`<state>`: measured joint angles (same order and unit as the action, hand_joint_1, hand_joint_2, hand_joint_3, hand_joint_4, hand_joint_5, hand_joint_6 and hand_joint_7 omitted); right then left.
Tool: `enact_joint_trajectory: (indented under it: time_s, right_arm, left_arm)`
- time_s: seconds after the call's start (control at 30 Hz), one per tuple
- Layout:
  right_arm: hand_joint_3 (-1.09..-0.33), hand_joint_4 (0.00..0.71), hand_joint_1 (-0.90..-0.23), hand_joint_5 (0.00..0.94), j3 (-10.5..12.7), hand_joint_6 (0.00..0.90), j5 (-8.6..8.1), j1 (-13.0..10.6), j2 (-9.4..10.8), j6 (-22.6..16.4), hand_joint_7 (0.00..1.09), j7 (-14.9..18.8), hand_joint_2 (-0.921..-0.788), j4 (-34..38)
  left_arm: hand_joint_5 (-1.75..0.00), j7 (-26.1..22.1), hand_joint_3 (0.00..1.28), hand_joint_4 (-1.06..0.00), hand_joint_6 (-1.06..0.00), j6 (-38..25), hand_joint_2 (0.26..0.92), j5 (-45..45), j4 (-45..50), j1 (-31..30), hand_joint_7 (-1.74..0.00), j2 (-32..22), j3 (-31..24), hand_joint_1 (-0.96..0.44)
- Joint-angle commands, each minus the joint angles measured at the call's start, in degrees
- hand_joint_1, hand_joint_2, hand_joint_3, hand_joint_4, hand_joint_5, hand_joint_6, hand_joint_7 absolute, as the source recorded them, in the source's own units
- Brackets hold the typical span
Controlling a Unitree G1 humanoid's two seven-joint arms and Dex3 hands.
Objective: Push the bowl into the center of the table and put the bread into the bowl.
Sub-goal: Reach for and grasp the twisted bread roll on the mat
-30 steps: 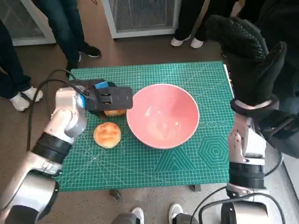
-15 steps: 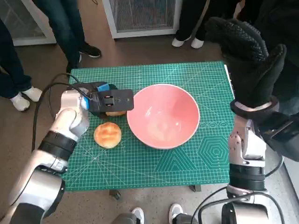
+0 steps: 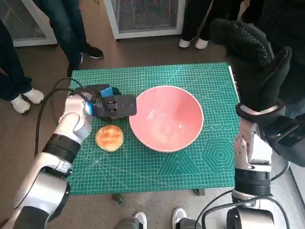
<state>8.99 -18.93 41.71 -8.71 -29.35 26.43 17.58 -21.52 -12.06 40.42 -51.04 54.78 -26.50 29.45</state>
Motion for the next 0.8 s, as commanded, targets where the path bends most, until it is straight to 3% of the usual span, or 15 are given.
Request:
enact_joint_trajectory:
  time_s: [0.03,0.13,0.17,0.2,0.23,0.33,0.8]
  right_arm:
    - [-0.793,0.327,-0.631,0.000,-0.1,0.246,0.17,-1.3,-0.2,0.6,0.40,-0.3,-0.921,-0.8]
    - [-0.794,0.326,-0.628,0.000,-0.1,0.246,0.14,-1.4,-0.2,0.8,0.40,-0.3,-0.921,-1.1]
    - [-0.794,0.326,-0.627,0.000,-0.1,0.245,0.09,-1.4,-0.3,0.8,0.40,-0.2,-0.921,-1.3]
    - [-0.795,0.326,-0.625,0.000,-0.1,0.245,0.06,-1.5,-0.3,0.9,0.40,-0.2,-0.921,-1.4]
    - [-0.795,0.326,-0.624,0.000,-0.2,0.245,0.00,-1.5,-0.3,0.9,0.40,-0.1,-0.921,-1.6]
    - [-0.795,0.327,-0.622,0.000,-0.1,0.245,-0.10,-1.5,-0.3,1.0,0.40,0.0,-0.921,-1.8]
    - [-0.796,0.327,-0.622,0.000,0.0,0.243,-1.21,-1.8,-0.8,1.2,0.40,1.0,-0.921,-2.7]
  left_arm:
    - [-0.23,3.3,0.01,-0.76,-0.71,2.4,0.770,0.9,-3.2,1.0,-0.33,0.6,0.8,-0.11]
    - [-0.54,4.8,0.00,-0.70,-0.67,3.4,0.785,0.8,-4.7,1.2,-0.61,0.9,0.8,-0.10]
    - [-0.59,5.6,0.01,-0.69,-0.67,3.8,0.813,0.8,-5.0,1.2,-0.73,0.9,0.8,-0.15]
    - [-0.75,6.1,0.03,-0.68,-0.67,4.0,0.852,0.7,-5.4,1.2,-0.89,0.9,0.8,-0.16]
    - [-0.89,6.7,0.04,-0.69,-0.66,4.4,0.876,0.7,-5.5,1.0,-0.99,0.9,0.8,-0.10]
    - [-1.07,7.9,0.05,-0.69,-0.64,5.2,0.906,0.8,-6.2,0.9,-1.10,1.0,0.9,-0.03]
    - [-1.10,11.4,0.04,-0.74,-0.64,7.1,0.920,1.3,-11.8,1.9,-1.17,1.6,2.7,0.00]
